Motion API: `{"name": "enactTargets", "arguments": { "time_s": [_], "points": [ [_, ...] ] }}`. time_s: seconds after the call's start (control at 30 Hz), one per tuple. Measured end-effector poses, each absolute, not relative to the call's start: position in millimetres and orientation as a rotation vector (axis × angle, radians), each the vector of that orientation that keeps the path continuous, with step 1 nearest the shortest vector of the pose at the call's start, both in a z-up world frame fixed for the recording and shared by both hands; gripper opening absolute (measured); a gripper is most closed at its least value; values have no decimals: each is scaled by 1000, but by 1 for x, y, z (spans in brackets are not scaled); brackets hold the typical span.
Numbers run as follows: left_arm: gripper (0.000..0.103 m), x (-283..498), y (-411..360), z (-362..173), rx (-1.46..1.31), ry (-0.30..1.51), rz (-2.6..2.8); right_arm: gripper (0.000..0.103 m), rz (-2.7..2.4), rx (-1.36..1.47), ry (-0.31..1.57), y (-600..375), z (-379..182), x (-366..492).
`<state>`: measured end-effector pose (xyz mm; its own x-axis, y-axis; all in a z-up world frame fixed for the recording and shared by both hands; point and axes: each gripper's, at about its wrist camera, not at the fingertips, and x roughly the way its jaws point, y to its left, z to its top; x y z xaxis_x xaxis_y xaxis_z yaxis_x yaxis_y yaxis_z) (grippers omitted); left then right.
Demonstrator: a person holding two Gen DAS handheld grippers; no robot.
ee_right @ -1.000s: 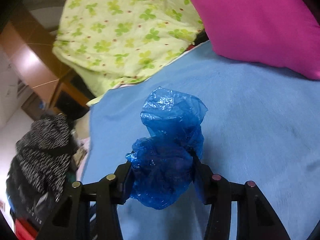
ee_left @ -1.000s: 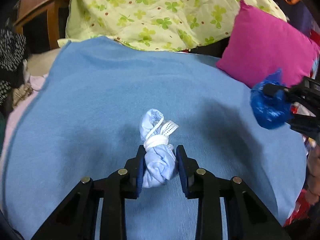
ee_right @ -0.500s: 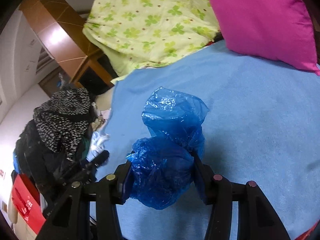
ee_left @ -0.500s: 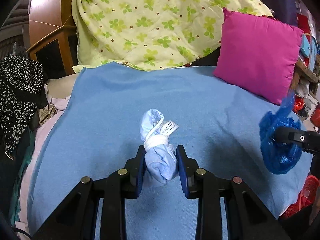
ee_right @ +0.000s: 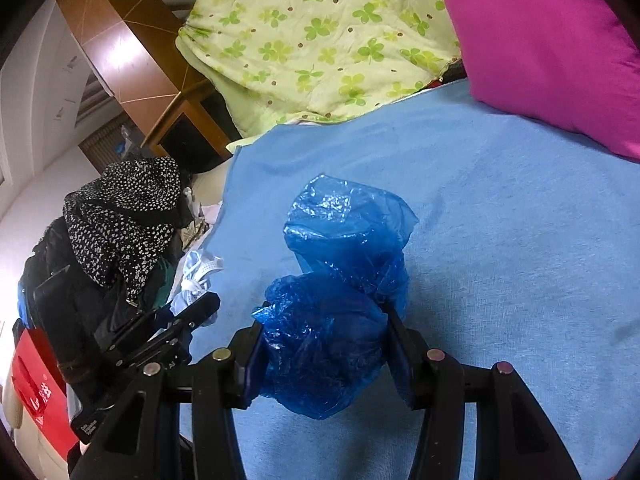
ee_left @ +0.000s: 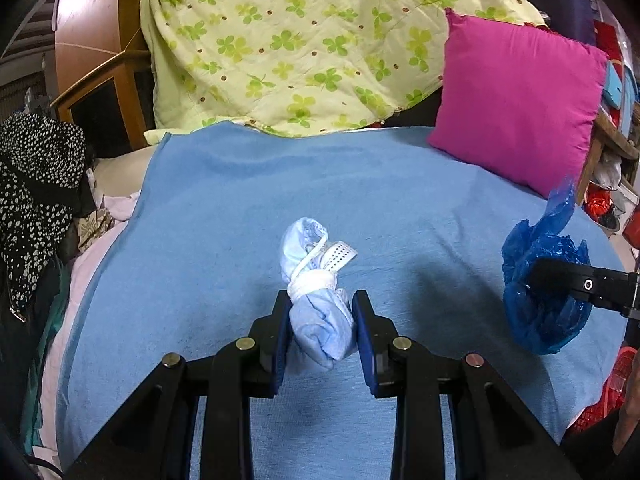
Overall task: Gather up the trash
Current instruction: 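Lift the blue bag and white tissue and carry them over the red wastebasket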
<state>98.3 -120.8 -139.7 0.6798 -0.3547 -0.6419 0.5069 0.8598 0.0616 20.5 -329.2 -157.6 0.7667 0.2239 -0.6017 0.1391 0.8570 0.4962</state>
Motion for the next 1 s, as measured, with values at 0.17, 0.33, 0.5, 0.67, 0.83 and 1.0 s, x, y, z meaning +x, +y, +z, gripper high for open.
{"name": "enactTargets", "arguments": {
  "time_s": [0.17, 0.33, 0.5, 0.67, 0.83, 1.0],
  "points": [
    [32, 100, -118, -140, 229, 671, -488, 55, 49, 545, 717, -328, -161, 26],
    [32, 92, -97, -136, 199, 671, -435, 55, 39, 492, 694, -325, -158, 27],
    [32, 47, -48, -127, 116, 742, -418, 55, 61, 478, 718, -317, -166, 42],
    [32, 11, -13, -98, 127, 703, -384, 55, 79, 416, 701, -291, -167, 51],
    [32, -16, -4, -75, 166, 636, -402, 55, 72, 395, 655, -276, -159, 42],
    [32, -28, -1, -63, 169, 609, -412, 55, 58, 422, 643, -276, -156, 36]
  ]
}}
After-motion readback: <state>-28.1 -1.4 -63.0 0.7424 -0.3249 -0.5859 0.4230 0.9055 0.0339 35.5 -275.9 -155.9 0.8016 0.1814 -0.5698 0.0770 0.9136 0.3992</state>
